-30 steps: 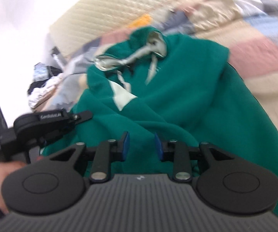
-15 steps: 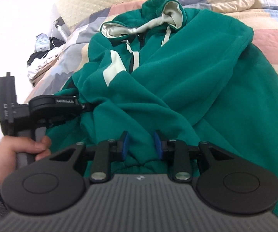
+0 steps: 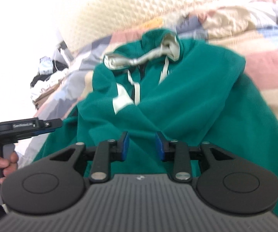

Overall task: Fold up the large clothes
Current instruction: 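Grasp the hood edge with both grippers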

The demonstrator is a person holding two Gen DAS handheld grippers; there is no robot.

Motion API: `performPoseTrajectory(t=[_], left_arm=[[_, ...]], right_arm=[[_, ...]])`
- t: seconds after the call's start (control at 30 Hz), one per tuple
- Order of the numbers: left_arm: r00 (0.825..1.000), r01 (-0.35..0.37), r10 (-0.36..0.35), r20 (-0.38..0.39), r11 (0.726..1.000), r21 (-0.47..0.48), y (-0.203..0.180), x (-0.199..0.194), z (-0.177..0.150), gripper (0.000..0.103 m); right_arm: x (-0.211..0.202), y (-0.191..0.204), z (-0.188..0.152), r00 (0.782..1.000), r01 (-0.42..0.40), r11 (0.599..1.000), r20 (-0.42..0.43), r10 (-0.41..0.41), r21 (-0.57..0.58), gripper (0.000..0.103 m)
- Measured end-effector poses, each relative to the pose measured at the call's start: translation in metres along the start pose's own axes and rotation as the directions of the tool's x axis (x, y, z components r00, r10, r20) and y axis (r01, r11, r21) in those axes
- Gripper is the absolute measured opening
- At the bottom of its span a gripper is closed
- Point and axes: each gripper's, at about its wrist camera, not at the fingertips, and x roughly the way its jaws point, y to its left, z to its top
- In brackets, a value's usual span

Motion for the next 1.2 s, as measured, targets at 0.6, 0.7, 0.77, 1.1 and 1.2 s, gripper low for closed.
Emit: performPoseTrajectory(t=[0.6, 0.7, 0.77, 1.1, 1.2], left_arm=[[0.998, 0.027, -0.022, 0.057, 0.997, -0.075, 0.000, 0.140, 0.130, 0.065], [0.994, -0.002, 0.007, 0.107, 0.999, -0.052, 0.001, 0.184, 0.159, 0.065], [0.994, 0.015, -0.012, 0.107, 1.000, -0.027, -0.001, 0.216, 0.184, 0.065], [0.997, 0.075, -0.074, 0.018, 0.996, -0.054, -0.007, 0.334, 0.223, 0.064], [1.000, 0.028, -0.029, 0.004, 0.998, 0.052, -0.025, 0.343, 0.225, 0.026]], right_arm=[[0.109, -0.022, 0.128, 0.997, 0.037, 0.995, 0.076, -0.030, -0.096, 0.062], [0.164, -0.038, 0.154, 0.992, 0.120, 0.980, 0.068, -0.111, -0.160, 0.062], [0.194, -0.051, 0.173, 0.988, 0.150, 0.975, 0.071, -0.139, -0.166, 0.062], [0.303, -0.089, 0.230, 0.997, -0.071, 0.996, 0.004, 0.071, 0.060, 0.062], [0.322, -0.076, 0.228, 0.997, -0.046, 0.999, -0.056, 0.046, 0.006, 0.035]])
